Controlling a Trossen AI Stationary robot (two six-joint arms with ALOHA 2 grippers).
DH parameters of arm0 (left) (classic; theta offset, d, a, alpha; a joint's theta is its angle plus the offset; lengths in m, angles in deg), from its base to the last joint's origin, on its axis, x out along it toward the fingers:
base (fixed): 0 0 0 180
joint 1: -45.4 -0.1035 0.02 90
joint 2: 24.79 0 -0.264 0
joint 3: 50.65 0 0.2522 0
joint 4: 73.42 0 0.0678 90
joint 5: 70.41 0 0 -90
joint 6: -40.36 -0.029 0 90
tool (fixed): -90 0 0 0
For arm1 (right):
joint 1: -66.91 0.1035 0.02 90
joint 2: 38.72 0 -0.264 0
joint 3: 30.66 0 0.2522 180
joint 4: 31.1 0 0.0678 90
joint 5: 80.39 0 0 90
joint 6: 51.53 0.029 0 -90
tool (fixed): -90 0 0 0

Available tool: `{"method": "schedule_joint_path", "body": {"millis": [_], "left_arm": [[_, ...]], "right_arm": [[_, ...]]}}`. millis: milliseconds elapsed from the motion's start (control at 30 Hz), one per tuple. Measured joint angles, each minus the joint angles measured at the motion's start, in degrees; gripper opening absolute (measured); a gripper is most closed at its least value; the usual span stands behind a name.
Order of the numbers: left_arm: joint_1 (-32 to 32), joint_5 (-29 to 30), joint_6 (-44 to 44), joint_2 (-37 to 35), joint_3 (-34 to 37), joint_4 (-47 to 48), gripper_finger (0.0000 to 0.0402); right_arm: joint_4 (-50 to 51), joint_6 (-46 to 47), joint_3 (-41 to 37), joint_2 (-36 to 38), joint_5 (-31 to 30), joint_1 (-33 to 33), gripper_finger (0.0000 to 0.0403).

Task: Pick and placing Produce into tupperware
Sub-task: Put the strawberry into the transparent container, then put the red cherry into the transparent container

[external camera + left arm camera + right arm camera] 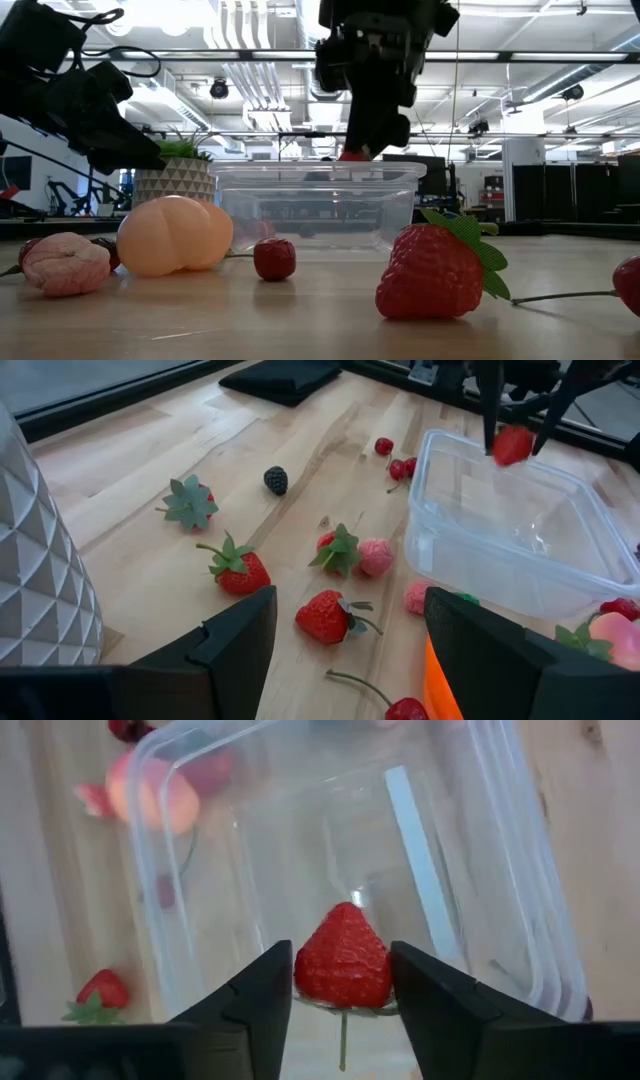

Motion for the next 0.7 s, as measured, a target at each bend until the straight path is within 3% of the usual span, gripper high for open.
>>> {"method": "schedule_joint_path", "body": {"millis": [133, 367, 533, 700], "left_arm": [[0.0, 0.0, 0.0, 0.1, 0.1, -0.9, 0.024], [0.0, 0.0, 0.0, 0.0, 0.3, -2.4, 0.024], [0.0, 0.0, 0.0, 0.1, 0.3, -2.5, 0.024], [0.0, 0.0, 0.0, 0.1, 0.4, -2.6, 0.024]], "right_arm": [[0.1, 2.2, 2.1, -1.0, -4.0, 0.6, 0.0197], [10.3, 7.3, 6.3, -0.2, -20.3, 0.9, 0.0243], [21.5, 6.6, 5.0, 0.2, -20.5, -1.2, 0.0253], [21.1, 7.0, 0.7, 0.2, -18.7, -4.8, 0.0247]]}}
